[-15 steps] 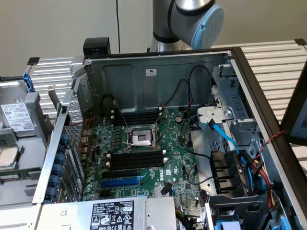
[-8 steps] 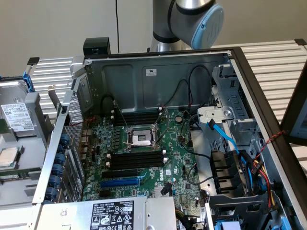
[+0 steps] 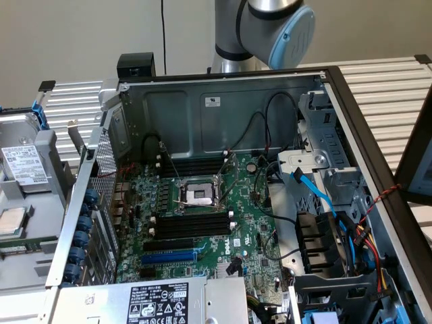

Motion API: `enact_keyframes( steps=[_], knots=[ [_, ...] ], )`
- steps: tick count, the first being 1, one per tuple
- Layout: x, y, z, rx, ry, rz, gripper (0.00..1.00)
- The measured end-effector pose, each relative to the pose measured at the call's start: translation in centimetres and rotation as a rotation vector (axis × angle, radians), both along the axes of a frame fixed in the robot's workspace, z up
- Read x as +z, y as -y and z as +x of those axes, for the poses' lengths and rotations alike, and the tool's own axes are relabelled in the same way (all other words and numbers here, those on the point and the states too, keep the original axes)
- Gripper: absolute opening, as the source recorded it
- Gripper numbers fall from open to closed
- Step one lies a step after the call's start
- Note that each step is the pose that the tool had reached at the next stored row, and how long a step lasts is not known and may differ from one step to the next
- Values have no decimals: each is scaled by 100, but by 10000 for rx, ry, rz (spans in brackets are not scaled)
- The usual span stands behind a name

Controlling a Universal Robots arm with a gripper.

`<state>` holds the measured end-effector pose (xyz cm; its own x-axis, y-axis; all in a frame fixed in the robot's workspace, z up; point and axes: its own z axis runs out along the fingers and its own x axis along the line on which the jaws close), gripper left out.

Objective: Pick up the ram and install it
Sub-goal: 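Pick up the ram and move it above insertion slot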

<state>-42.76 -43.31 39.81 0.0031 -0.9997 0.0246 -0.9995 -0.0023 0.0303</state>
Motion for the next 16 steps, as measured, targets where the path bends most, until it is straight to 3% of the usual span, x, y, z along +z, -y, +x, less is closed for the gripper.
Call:
enact_keyframes(
  steps=[6, 14, 16],
  knots=[
    [271, 0, 0, -78, 0, -6, 12],
    [291, 0, 9, -89, -4, -9, 12],
    [290, 0, 91, -88, -2, -8, 12]
  ],
)
